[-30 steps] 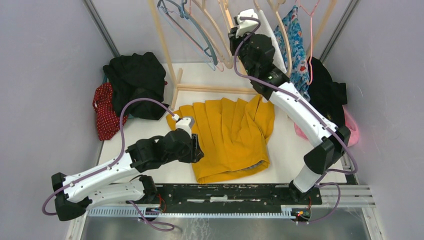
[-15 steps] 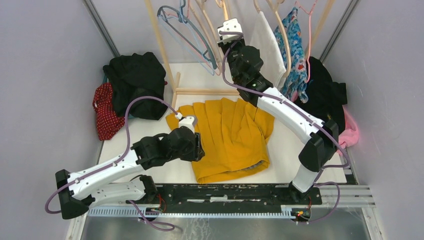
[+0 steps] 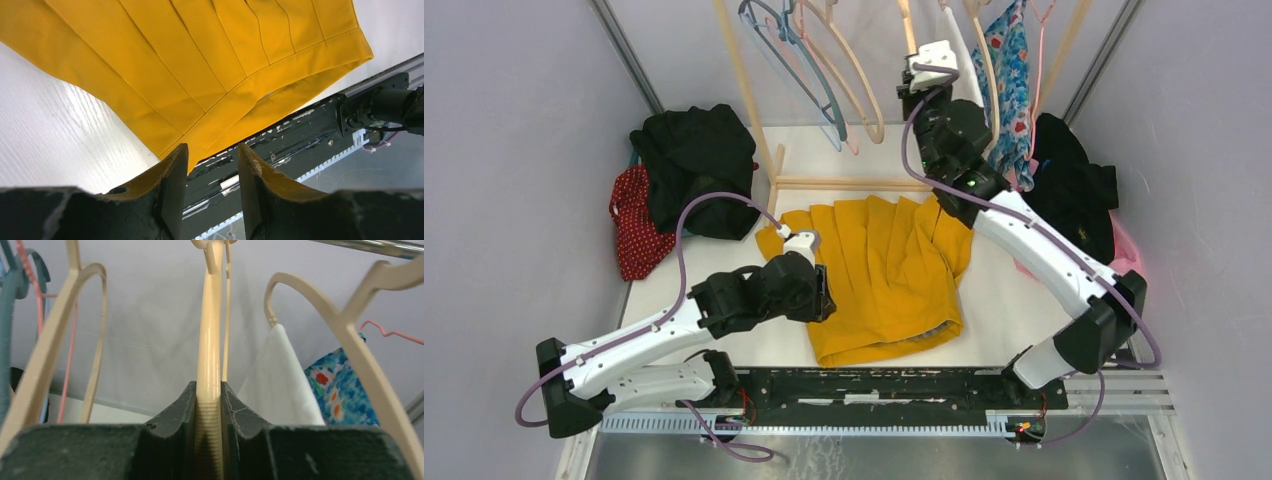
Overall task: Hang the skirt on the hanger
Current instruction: Pick up the hanger from the clothesline.
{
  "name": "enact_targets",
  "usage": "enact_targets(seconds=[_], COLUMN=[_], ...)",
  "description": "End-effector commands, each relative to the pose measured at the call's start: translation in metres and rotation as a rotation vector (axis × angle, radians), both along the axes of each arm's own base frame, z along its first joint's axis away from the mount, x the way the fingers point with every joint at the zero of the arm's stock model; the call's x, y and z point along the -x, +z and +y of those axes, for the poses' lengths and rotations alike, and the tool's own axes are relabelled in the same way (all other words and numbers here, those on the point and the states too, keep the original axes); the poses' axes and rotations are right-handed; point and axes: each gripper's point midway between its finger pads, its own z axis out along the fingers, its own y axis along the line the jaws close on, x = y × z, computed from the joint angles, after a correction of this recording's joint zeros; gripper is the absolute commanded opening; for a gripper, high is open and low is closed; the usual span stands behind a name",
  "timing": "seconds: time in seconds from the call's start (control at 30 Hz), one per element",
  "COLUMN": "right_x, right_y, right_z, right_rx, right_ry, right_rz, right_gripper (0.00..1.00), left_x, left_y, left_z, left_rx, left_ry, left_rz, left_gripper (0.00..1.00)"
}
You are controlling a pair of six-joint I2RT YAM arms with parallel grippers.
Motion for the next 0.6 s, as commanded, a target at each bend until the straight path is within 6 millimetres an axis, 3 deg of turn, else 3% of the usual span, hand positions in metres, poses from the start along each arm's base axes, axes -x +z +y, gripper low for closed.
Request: enact_targets(seconds=[0.0,0.2,0.37,0.57], right_x=[0.022,0.06,0.117,0.193], right_y=[0.021,-0.015,-0.044,-0.087], right_z=[-0.027,-0.051,-0.076,-0.093], right_rx=[-0.135,-0.178,-0.19,-0.171], right_ry=[0.056,0.1,0.145,0.272], right_rz=[0.054,0.217,0.343,0.542], right_gripper=[0.01,0.01,0.01,0.02], left_x=[-0.006,-0.006,-0.002,0.012], left_y=[0.018,0.015,0.003,-0.024], left_z=[-0.008,-0.014,-0.021,-0.025], left_rx=[0.058,0.063,0.053,-0.002], left_ry=[-0.02,-0.037,-0.077,-0.162], left_rz=[-0.047,-0.042,-0.016,0.055], left_gripper=[0.48,0.48,0.5,0.53])
